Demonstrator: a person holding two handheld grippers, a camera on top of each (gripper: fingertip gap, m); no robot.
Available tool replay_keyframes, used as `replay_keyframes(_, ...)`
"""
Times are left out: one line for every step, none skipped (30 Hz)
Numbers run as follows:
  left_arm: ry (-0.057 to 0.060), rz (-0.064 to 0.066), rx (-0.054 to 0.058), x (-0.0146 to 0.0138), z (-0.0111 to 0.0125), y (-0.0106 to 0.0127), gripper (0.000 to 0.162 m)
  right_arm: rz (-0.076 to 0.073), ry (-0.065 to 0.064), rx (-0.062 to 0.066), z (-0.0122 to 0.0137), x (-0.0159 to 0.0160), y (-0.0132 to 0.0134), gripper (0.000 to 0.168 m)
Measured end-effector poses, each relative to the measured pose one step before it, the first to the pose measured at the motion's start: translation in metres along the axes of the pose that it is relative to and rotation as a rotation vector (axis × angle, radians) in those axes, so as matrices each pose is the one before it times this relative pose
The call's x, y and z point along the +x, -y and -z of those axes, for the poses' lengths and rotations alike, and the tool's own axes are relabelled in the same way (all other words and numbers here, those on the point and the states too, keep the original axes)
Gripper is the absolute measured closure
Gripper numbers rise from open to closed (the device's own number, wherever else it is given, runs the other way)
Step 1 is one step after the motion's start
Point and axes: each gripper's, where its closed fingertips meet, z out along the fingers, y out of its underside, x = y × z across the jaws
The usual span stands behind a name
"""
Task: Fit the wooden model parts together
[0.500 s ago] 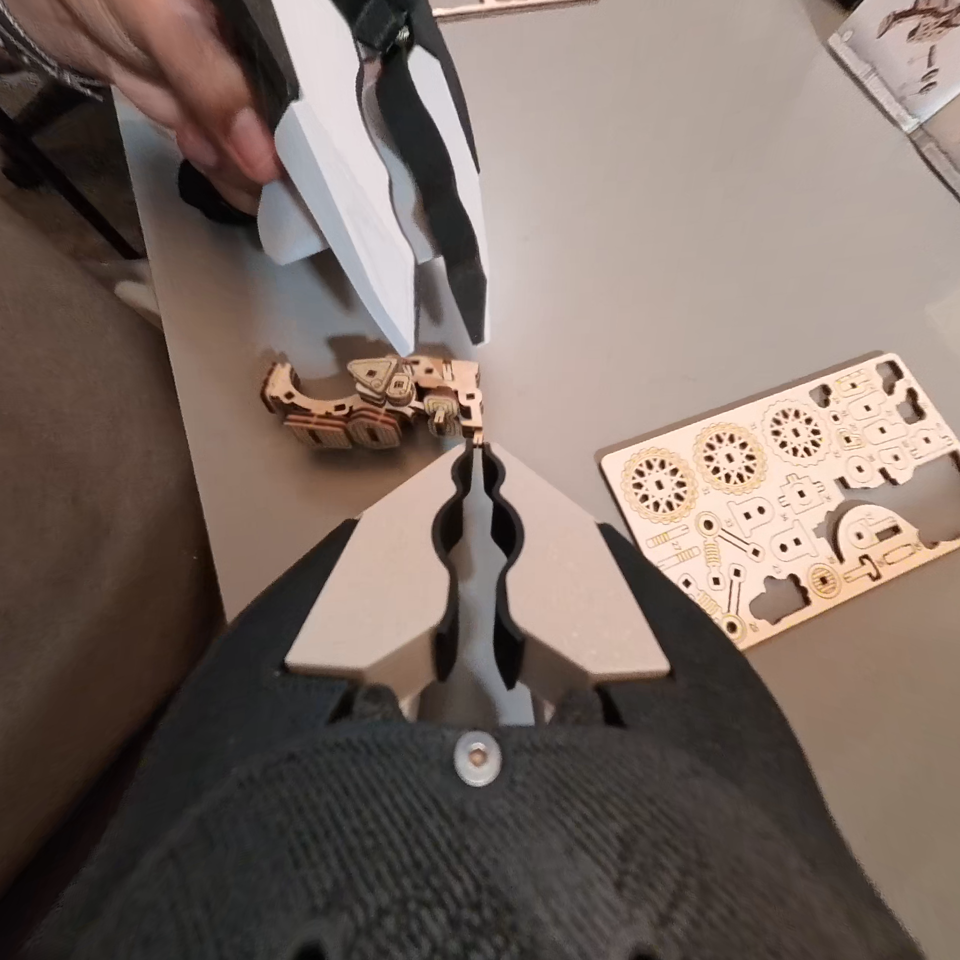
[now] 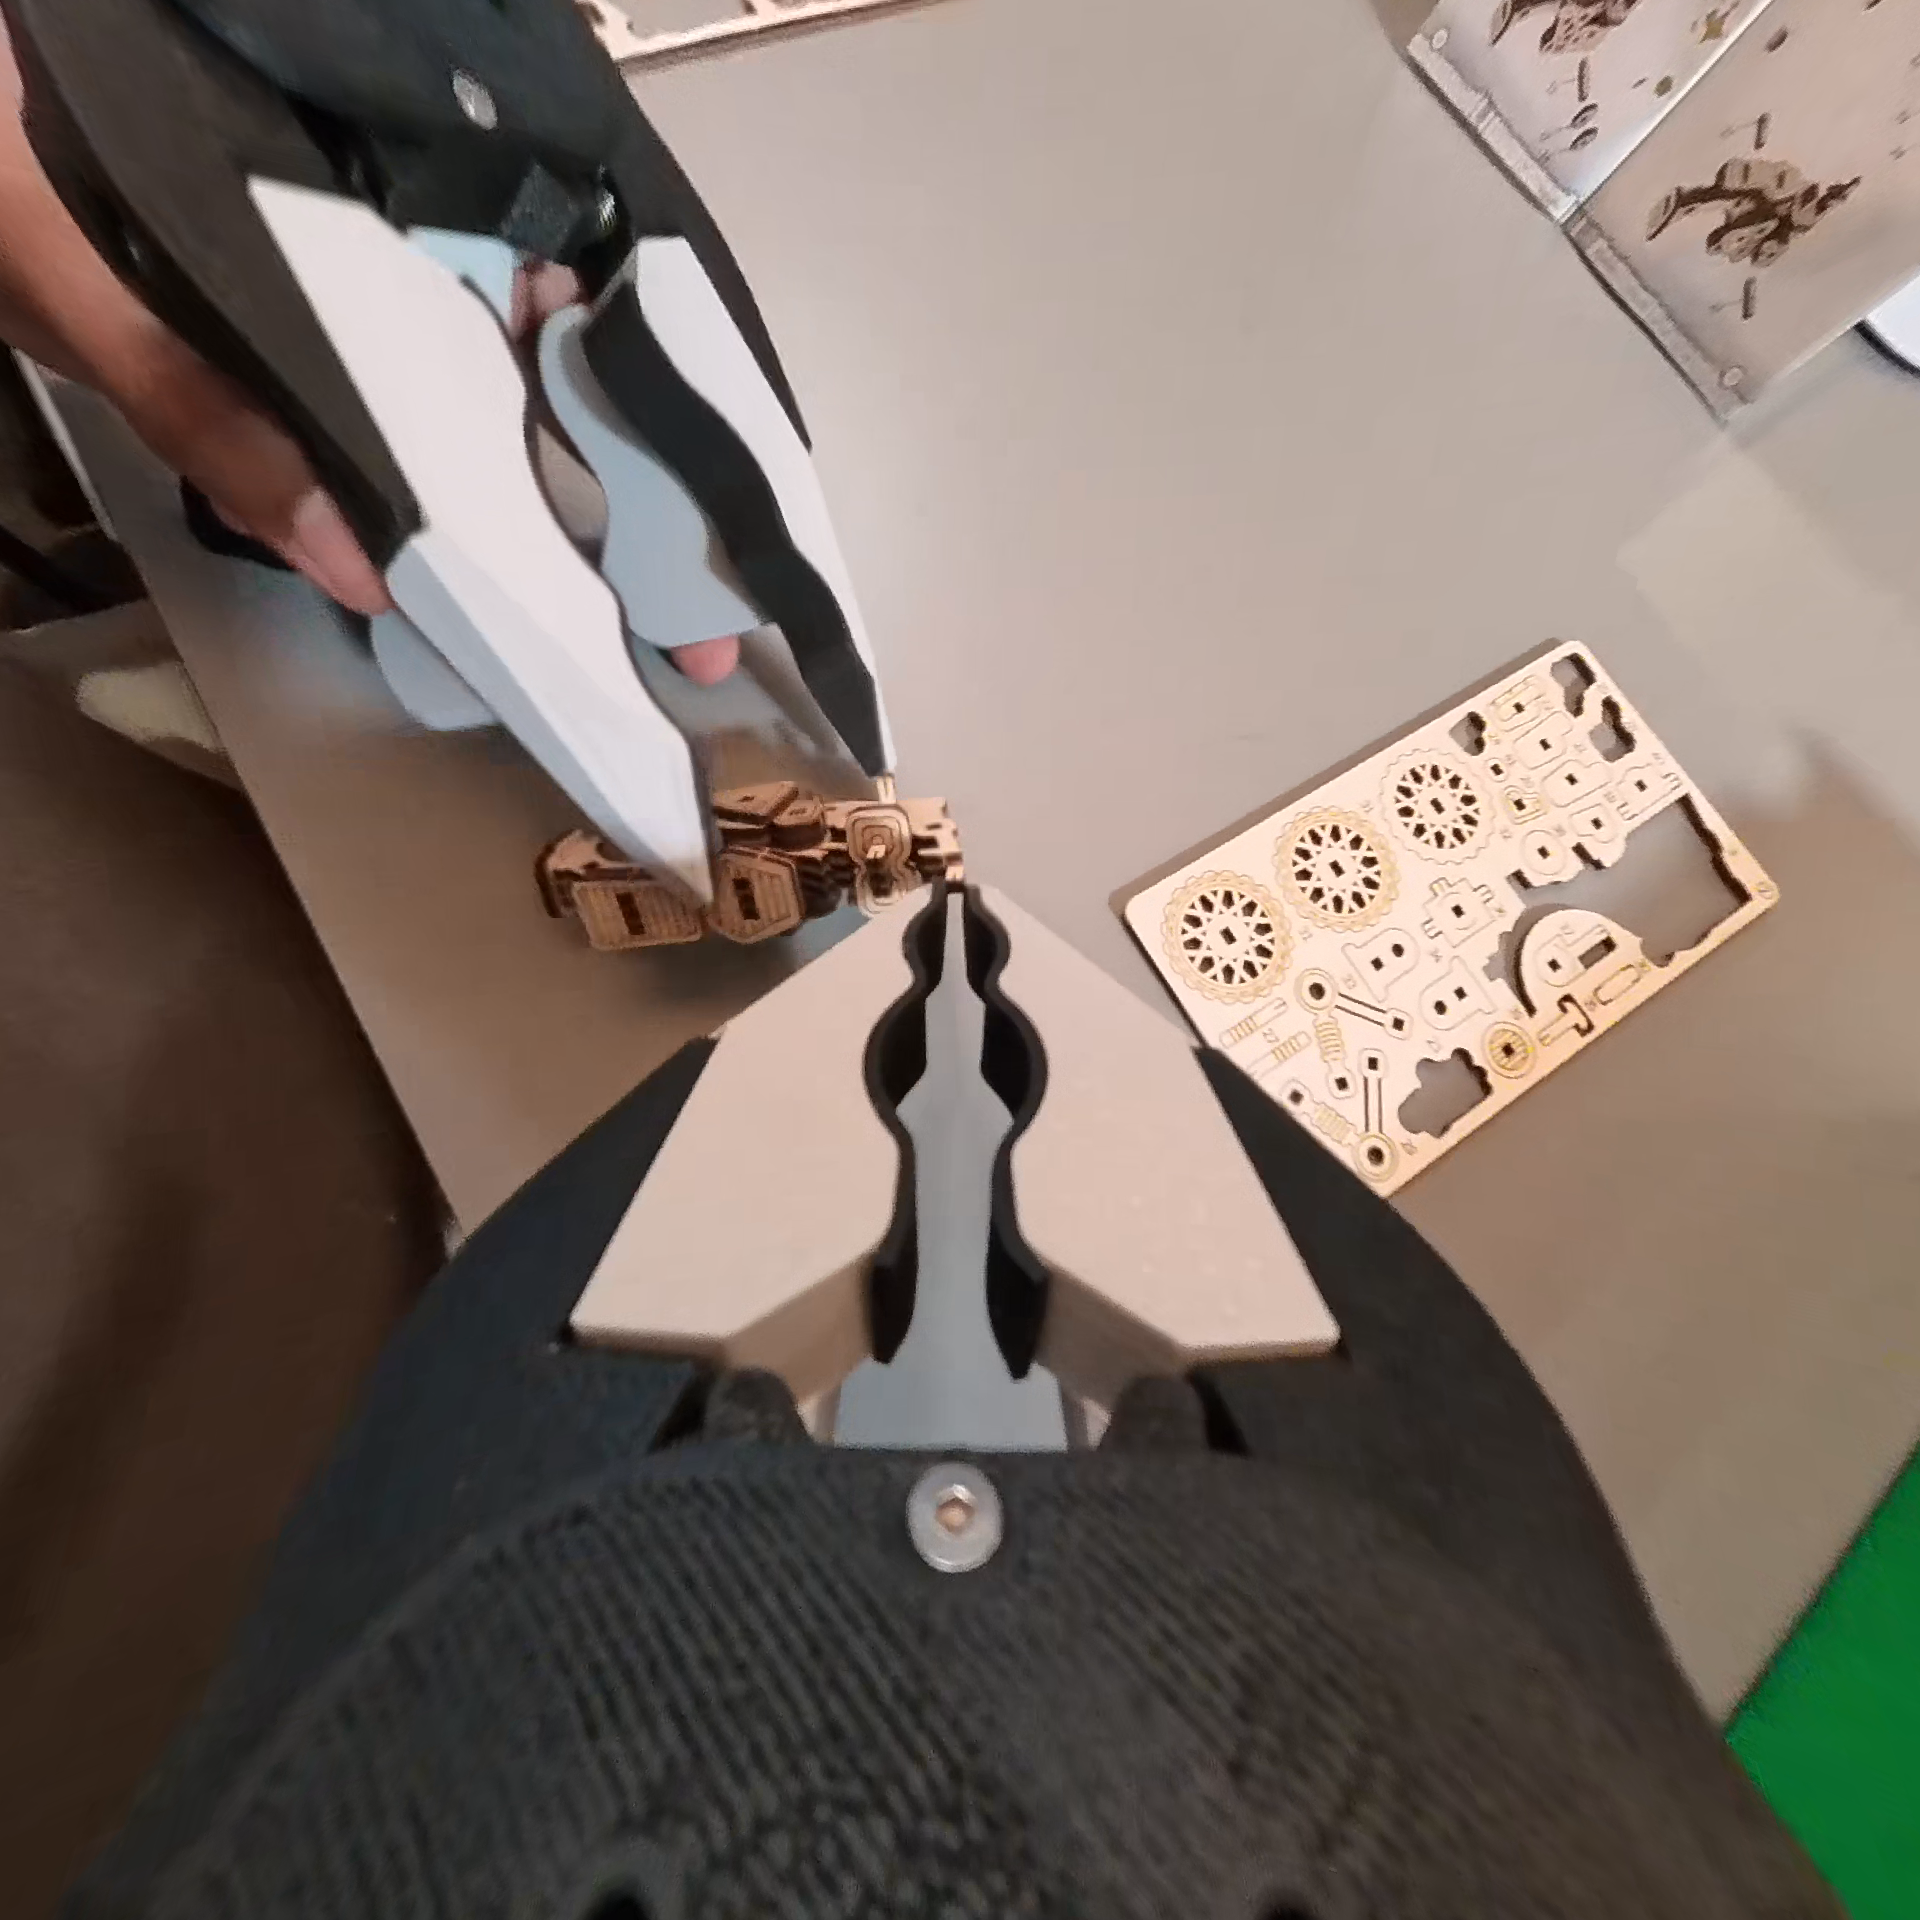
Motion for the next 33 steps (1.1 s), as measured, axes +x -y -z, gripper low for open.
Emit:
replay_keyframes(0.0126, -0.0140, -0.0053, 0.00041, -0.00076, -0.00093, 0.108, -0.0046, -0.0017, 0.0094, 0.00132, -0.00049, 0.00243, 0.167)
replay_keyframes(0.0091, -0.0081, -0.0034, 0.00051, -0.00059, -0.00063, 0.106, -0.0048, -0.0005, 0.0095, 0.00124, -0.00043, 0.00221, 0.167)
replay_keyframes(0.0038, -0.0005, 0.0007, 0.00047, -0.00041, -0.00011, 0.104, -0.0030, 0.0011, 0.0103, 0.00106, -0.00078, 0.00221, 0.167)
replay_keyframes(0.0005, 0.0061, 0.0029, 0.00020, -0.00010, 0.00017, 0.104, 0.0005, 0.0017, 0.0113, 0.00087, -0.00088, 0.00224, 0.167)
replay_keyframes(-0.0046, 0.0113, 0.0035, 0.00029, -0.00003, 0.00033, 0.104, 0.0037, -0.0005, 0.0109, 0.00075, -0.00069, 0.00210, 0.167)
replay_keyframes(-0.0110, 0.0158, 0.0030, 0.00073, 0.00001, 0.00043, 0.106, 0.0078, -0.0023, 0.0101, 0.00061, -0.00065, 0.00200, 0.167)
replay_keyframes(-0.0116, 0.0192, 0.0044, 0.00045, 0.00012, 0.00044, 0.108, 0.0121, -0.0043, 0.0107, 0.00046, -0.00048, 0.00213, 0.167)
replay_keyframes(-0.0146, 0.0194, 0.0048, 0.00075, 0.00013, 0.00051, 0.110, 0.0147, -0.0075, 0.0106, 0.00042, -0.00038, 0.00217, 0.167)
replay_keyframes(-0.0164, 0.0189, 0.0032, 0.00112, -0.00005, 0.00027, 0.112, 0.0152, -0.0088, 0.0078, 0.00033, -0.00016, 0.00182, 0.167)
replay_keyframes(-0.0149, 0.0159, 0.0010, 0.00114, -0.00020, -0.00001, 0.113, 0.0147, -0.0082, 0.0041, 0.00015, -0.00021, 0.00142, 0.167)
replay_keyframes(-0.0125, 0.0123, 0.0004, 0.00104, -0.00019, -0.00003, 0.115, 0.0142, -0.0084, 0.0009, 0.00000, -0.00018, 0.00079, 0.167)
replay_keyframes(-0.0099, 0.0089, 0.0001, 0.00080, -0.00031, -0.00017, 0.116, 0.0133, -0.0081, -0.0008, -0.00008, -0.00004, 0.00043, 0.167)
replay_keyframes(-0.0106, 0.0059, 0.0003, 0.00106, -0.00029, -0.00019, 0.118, 0.0127, -0.0070, -0.0009, -0.00015, -0.00004, 0.00034, 0.167)
replay_keyframes(-0.0084, 0.0069, -0.0005, 0.00058, -0.00042, -0.00027, 0.118, 0.0111, -0.0056, 0.0001, -0.00013, -0.00009, 0.00036, 0.167)
replay_keyframes(-0.0058, 0.0067, 0.0011, 0.00001, 0.00003, 0.00015, 0.118, 0.0084, -0.0047, 0.0001, 0.00009, -0.00001, 0.00034, 0.167)
replay_keyframes(-0.0056, 0.0050, 0.0014, 0.00001, 0.00034, 0.00031, 0.119, 0.0080, -0.0043, 0.0007, 0.00010, 0.00008, 0.00034, 0.167)
replay_keyframes(-0.0052, 0.0052, 0.0004, -0.00012, 0.00030, 0.00018, 0.119, 0.0077, -0.0050, 0.0001, -0.00012, 0.00019, 0.00021, 0.164)
replay_keyframes(-0.0044, 0.0073, 0.0024, -0.00018, 0.00033, 0.00032, 0.119, 0.0070, -0.0065, 0.0006, -0.00033, 0.00043, 0.00013, 0.162)
replay_keyframes(-0.0059, 0.0082, 0.0041, -0.00005, 0.00049, 0.00071, 0.119, 0.0080, -0.0060, 0.0074, -0.00010, 0.00041, 0.00095, 0.159)
replay_keyframes(-0.0079, 0.0105, 0.0046, 0.00015, 0.00074, 0.00076, 0.119, 0.0082, -0.0018, 0.0196, 0.00060, 0.00019, 0.00255, 0.157)
replay_keyframes(-0.0062, 0.0126, 0.0079, -0.00040, 0.00095, 0.00136, 0.119, 0.0017, 0.0064, 0.0324, 0.00155, -0.00034, 0.00421, 0.154)
replay_keyframes(-0.0100, 0.0130, 0.0114, -0.00009, 0.00154, 0.00190, 0.119, -0.0102, 0.0168, 0.0392, 0.00238, -0.00081, 0.00519, 0.152)
replay_keyframes(-0.0146, 0.0143, 0.0127, 0.00041, 0.00176, 0.00229, 0.119, -0.0194, 0.0241, 0.0419, 0.00323, -0.00074, 0.00534, 0.149)
replay_keyframes(-0.0182, 0.0141, 0.0132, 0.00100, 0.00209, 0.00256, 0.119, -0.0233, 0.0206, 0.0415, 0.00376, 0.00070, 0.00462, 0.146)
replay_keyframes(-0.0271, 0.0127, 0.0142, 0.00235, 0.00207, 0.00261, 0.119, -0.0219, 0.0163, 0.0380, 0.00402, 0.00206, 0.00331, 0.141)
replay_keyframes(-0.0418, 0.0123, 0.0137, 0.00464, 0.00199, 0.00285, 0.119, -0.0162, 0.0234, 0.0345, 0.00387, 0.00135, 0.00199, 0.135)
replay_keyframes(-0.0549, 0.0131, 0.0092, 0.00670, 0.00174, 0.00217, 0.119, -0.0111, 0.0314, 0.0307, 0.00365, 0.00013, 0.00092, 0.129)
replay_keyframes(-0.0584, 0.0172, -0.0011, 0.00699, 0.00129, 0.00062, 0.119, -0.0106, 0.0344, 0.0262, 0.00341, -0.00071, -0.00017, 0.125)
replay_keyframes(-0.0655, 0.0217, -0.0138, 0.00763, 0.00065, -0.00176, 0.119, -0.0149, 0.0414, 0.0262, 0.00320, -0.00211, -0.00010, 0.125)
replay_keyframes(-0.0751, 0.0309, -0.0207, 0.00853, 0.00016, -0.00280, 0.119, -0.0261, 0.0482, 0.0289, 0.00286, -0.00314, 0.00055, 0.125)
replay_keyframes(-0.0810, 0.0380, -0.0155, 0.00940, 0.00003, -0.00188, 0.120, -0.0390, 0.0453, 0.0320, 0.00263, -0.00264, 0.00192, 0.125)
replay_keyframes(-0.0831, 0.0386, -0.0029, 0.01037, 0.00007, -0.00017, 0.120, -0.0467, 0.0514, 0.0393, 0.00263, -0.00356, 0.00372, 0.127)
replay_keyframes(-0.0787, 0.0339, 0.0085, 0.01049, 0.00017, 0.00133, 0.120, -0.0494, 0.0642, 0.0438, 0.00265, -0.00570, 0.00543, 0.133)
